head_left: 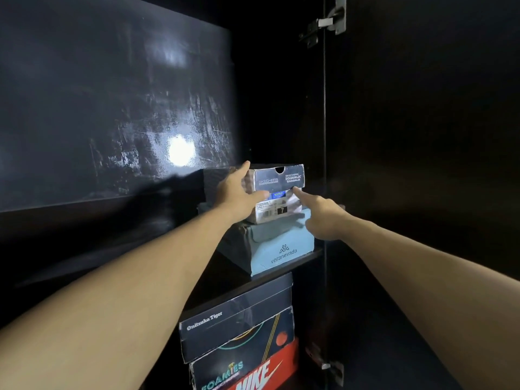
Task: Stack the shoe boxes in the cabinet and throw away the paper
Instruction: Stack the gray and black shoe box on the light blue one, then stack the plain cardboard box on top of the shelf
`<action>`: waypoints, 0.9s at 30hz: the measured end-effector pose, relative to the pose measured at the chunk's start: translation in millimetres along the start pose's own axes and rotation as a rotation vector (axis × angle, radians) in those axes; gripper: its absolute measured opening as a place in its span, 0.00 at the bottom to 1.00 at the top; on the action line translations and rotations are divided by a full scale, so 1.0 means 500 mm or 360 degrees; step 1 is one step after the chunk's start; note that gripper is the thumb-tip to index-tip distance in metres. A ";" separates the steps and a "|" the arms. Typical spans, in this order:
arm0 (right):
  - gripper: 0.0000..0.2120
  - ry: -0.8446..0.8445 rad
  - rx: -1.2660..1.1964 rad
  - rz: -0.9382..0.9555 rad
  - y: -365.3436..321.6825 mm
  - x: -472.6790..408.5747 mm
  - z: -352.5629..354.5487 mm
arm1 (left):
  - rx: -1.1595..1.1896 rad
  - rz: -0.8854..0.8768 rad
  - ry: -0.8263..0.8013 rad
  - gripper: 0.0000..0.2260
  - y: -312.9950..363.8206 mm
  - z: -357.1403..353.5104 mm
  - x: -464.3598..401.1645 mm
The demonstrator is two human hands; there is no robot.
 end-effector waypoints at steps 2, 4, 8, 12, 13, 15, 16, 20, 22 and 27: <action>0.38 0.0002 0.0038 0.0001 0.004 -0.004 -0.006 | 0.0008 0.0000 0.0002 0.37 0.000 -0.009 -0.001; 0.38 -0.0002 0.0037 0.0017 0.008 -0.008 -0.008 | 0.0028 -0.0003 0.0023 0.36 0.004 -0.013 0.000; 0.35 -0.0059 0.0050 0.0048 0.015 -0.003 -0.018 | 0.0062 0.0023 0.0048 0.37 0.007 -0.016 0.002; 0.34 -0.0049 0.0095 0.0026 0.026 0.018 -0.004 | -0.0054 0.0057 0.0042 0.43 0.027 -0.018 0.030; 0.33 -0.0039 0.0106 0.0016 0.030 0.026 0.006 | -0.0079 0.0080 0.0059 0.43 0.035 -0.018 0.042; 0.27 -0.0028 0.0094 -0.0005 0.035 0.052 0.032 | -0.0244 0.0015 0.0203 0.40 0.059 -0.005 0.062; 0.24 -0.0025 0.0095 -0.0011 0.036 0.069 0.047 | -0.0372 -0.0057 0.0280 0.39 0.074 0.000 0.071; 0.27 0.0039 0.0111 -0.0075 0.058 0.151 0.128 | -0.0462 -0.0293 0.0213 0.27 0.149 -0.038 0.122; 0.28 0.0041 0.0101 -0.0119 0.081 0.202 0.169 | -0.0429 -0.0346 -0.0003 0.24 0.184 -0.078 0.158; 0.26 0.0059 0.0188 -0.0288 0.164 0.365 0.284 | -0.0295 -0.0294 -0.0930 0.27 0.262 -0.224 0.299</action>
Point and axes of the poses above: each hand's wrist, its own x-axis away from the middle knuckle, its own z-axis out of the back of the hand, y = z × x, the point moved 10 cm from there along -x, towards the middle knuckle, and after that the axes turned 3 degrees about y, right-handed, at the moved point
